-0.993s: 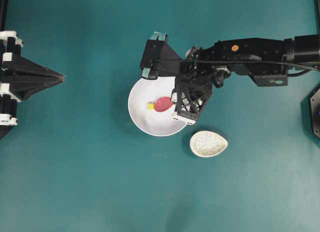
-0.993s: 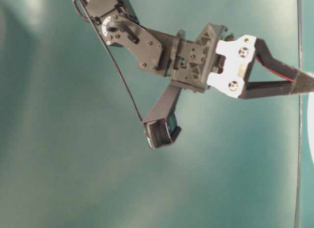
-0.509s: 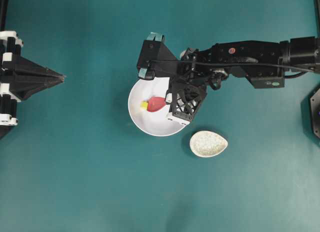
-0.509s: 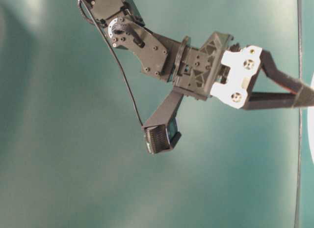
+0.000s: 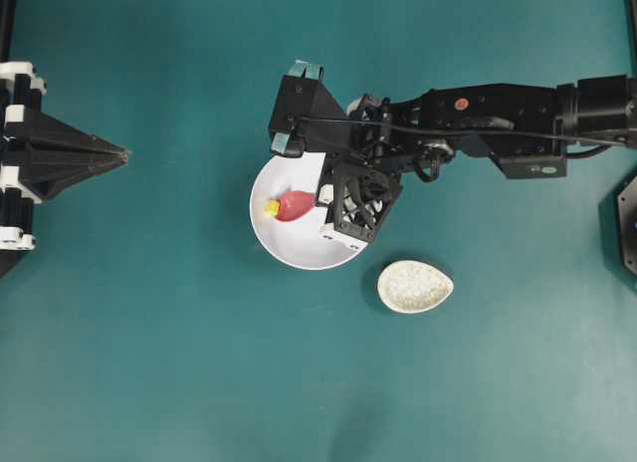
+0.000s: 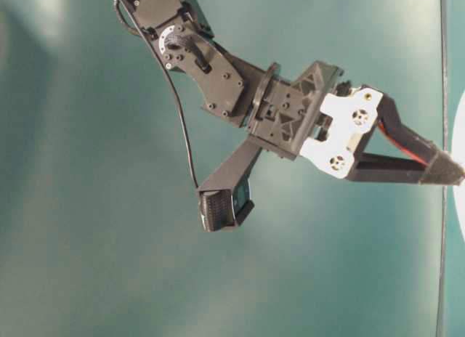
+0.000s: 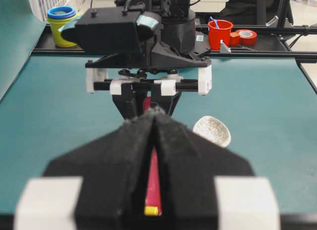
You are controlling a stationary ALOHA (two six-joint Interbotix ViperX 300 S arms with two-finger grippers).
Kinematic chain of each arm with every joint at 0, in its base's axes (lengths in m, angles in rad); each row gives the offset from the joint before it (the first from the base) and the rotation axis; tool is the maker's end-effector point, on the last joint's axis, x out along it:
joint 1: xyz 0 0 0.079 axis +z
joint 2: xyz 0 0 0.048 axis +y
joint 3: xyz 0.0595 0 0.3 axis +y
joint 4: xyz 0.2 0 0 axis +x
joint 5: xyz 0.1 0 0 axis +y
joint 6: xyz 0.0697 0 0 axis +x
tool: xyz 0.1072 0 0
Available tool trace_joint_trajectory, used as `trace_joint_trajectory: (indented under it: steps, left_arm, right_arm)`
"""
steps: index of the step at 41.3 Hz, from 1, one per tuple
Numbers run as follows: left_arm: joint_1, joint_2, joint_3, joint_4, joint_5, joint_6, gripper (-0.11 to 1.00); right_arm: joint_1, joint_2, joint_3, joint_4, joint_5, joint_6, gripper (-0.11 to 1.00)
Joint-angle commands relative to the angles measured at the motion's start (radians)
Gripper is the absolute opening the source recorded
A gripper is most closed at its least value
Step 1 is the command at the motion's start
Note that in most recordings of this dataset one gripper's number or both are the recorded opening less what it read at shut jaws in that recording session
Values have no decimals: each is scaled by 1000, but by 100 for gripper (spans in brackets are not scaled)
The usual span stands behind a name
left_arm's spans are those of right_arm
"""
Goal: Scoop the yellow hexagonal prism block from the bowl with a spoon using the right arm.
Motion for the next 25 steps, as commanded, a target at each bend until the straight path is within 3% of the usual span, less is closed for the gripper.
trace_joint_trajectory:
  steps: [1,25]
  left_arm:
    - [2,5,-15,2,-5,2,1]
    - [0,5,-15,3,-3,2,1]
  right_arm:
    - [3,-35,-3,3,-18,5,23]
    - [14,-107,118,26,-199,12,23]
